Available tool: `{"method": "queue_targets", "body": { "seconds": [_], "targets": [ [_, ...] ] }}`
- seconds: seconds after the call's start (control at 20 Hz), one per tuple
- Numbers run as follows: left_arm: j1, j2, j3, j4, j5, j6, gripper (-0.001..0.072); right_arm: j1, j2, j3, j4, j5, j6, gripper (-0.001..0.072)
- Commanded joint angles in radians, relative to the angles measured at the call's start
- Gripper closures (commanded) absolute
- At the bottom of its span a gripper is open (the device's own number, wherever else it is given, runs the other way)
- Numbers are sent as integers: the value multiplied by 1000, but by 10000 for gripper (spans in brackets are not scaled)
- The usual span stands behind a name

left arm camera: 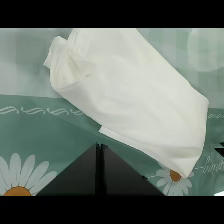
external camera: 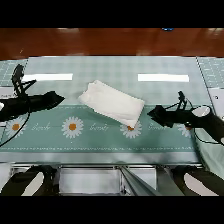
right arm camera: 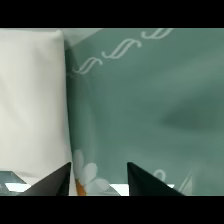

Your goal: Fold the shirts.

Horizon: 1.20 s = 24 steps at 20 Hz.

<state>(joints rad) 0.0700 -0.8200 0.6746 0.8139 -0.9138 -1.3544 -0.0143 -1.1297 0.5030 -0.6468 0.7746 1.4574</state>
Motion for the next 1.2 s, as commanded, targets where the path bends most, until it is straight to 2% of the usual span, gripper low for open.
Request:
{"method": "queue_targets", "body": {
  "seconds": [0.0, 0.3, 0.35, 0.4, 0.45, 0.55, 0.75, 0.9, 1.0, 1.15],
  "targets": [
    [-4, -3, 0, 0, 5, 0, 683, 74, -149, 3, 306, -42, -190, 295],
    [-4, -3, 0, 0, 6, 0, 683, 206, -380, 214, 314, -5, -195, 304],
    [-4, -3, 0, 0, 6, 0, 683, 214, -411, 254, 313, 17, -195, 360],
    [-4, -3, 0, 0, 6, 0, 683, 218, -430, 296, 311, 47, -202, 533],
    [-4, -3, 0, 0, 6, 0, 683, 218, -433, 344, 312, 76, -261, 683],
    [-4, -3, 0, 1, 7, 0, 683, 217, -420, 464, 272, 116, -252, 684],
    [-4, -3, 0, 1, 25, 0, 683, 217, -414, 833, -31, 233, -56, 684],
    [-4, -3, 0, 2, 24, 0, 683, 214, -414, 1097, -222, 367, 46, 684],
    [-4, -3, 0, 2, 24, 0, 683, 203, -414, 1238, -307, 465, 84, 684],
    [-4, -3, 0, 2, 19, 0, 683, 150, -404, 1382, -345, 593, 113, 684]
  ]
}}
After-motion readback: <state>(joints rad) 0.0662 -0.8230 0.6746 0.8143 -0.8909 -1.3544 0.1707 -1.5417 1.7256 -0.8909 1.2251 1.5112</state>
